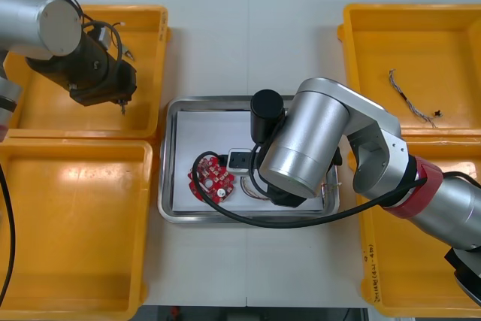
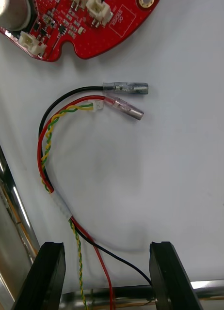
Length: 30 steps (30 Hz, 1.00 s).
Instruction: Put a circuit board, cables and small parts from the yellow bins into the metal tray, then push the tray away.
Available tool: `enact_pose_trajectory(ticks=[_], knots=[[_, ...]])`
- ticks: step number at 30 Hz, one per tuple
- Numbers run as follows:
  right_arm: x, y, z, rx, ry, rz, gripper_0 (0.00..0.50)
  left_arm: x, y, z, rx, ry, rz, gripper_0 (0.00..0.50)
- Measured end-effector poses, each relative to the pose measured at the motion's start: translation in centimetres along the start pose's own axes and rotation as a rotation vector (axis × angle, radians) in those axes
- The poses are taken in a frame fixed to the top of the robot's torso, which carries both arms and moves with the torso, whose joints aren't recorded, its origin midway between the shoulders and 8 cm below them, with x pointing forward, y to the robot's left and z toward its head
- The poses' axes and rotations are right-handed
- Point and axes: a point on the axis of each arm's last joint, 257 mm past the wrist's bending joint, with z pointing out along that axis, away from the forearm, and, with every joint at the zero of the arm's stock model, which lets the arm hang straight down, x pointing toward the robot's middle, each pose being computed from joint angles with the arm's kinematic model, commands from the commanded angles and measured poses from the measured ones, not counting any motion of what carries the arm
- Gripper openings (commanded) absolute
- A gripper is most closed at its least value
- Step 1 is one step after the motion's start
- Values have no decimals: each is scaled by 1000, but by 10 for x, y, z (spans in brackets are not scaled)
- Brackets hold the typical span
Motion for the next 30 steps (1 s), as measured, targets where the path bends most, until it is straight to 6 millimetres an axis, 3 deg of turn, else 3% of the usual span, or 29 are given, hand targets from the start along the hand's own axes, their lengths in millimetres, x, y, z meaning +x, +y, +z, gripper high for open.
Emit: enact_pose_trajectory(ticks=[7, 13, 21, 30], knots=[[8, 2, -4, -4, 31, -4, 500, -3, 0, -25, 3, -5, 3, 0], [17, -1, -24, 2, 52, 8, 500, -3, -3, -47, 3, -16, 23, 0], [7, -35, -59, 58, -59, 91, 500, 6, -10, -67, -12, -17, 77, 1], [14, -81, -97, 103, -171, 236, 500, 15, -27, -93, -11, -40, 159, 0]])
